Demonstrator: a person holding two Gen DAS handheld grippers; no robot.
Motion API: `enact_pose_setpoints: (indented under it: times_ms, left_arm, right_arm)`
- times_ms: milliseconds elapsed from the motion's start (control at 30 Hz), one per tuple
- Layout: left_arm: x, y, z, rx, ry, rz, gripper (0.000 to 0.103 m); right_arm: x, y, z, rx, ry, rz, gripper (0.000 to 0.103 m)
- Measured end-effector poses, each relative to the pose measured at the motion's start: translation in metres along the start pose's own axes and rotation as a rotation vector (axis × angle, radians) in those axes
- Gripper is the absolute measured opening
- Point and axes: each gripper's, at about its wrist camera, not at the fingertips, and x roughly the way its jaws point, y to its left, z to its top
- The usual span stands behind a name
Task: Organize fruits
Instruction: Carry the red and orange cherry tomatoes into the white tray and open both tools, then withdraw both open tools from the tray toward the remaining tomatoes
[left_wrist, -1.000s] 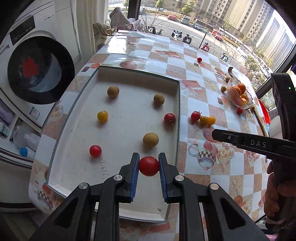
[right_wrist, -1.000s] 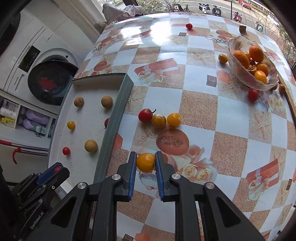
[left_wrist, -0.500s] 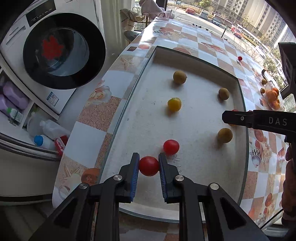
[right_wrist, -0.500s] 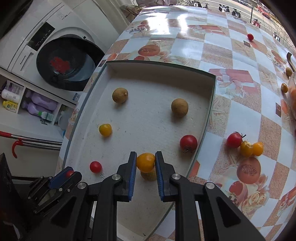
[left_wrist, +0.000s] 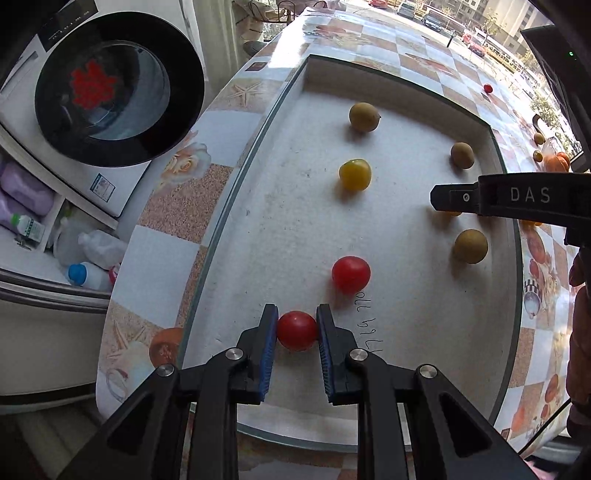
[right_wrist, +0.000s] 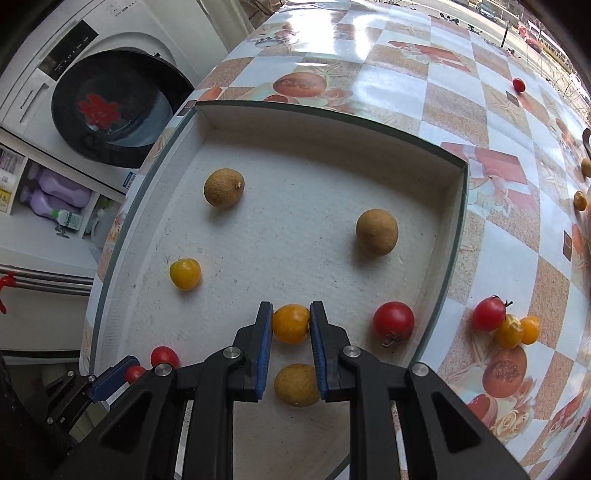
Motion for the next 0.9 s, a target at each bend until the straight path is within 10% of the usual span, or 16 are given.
enact_pose_setpoints:
  times_ms: [167, 267, 400, 567, 900]
  left_arm:
    - [0.001, -0.005, 0.002, 0.019, 0.016, 0.036, 0.029]
    - [0.001, -0.005, 0.004, 0.028, 0.012, 0.045, 0.083]
    - [0.001, -0.012, 0.004, 0.059, 0.014, 0.068, 0.083]
    - [-0.001, -0.015, 0.005, 0.066, 0.017, 0.076, 0.083]
    - [-0.026, -0.046, 0.014, 0.133, -0.048, 0.056, 0.083]
  right_arm:
    - [0.002, 0.005, -0.001, -0.037, -0.008, -0.024, 0.023]
    - [0.0, 0.003, 0.0, -0.034, -0.006, -0.005, 0.024]
    - [-0.003, 0.0, 0.001, -0.025, -0.005, 0.015, 0.035]
    - [-0.025, -0.005, -0.002, 0.011, -0.052, 0.075, 0.081]
    - [-0.07, -0.06, -0.033, 0.153, -0.106, 0.066, 0.082]
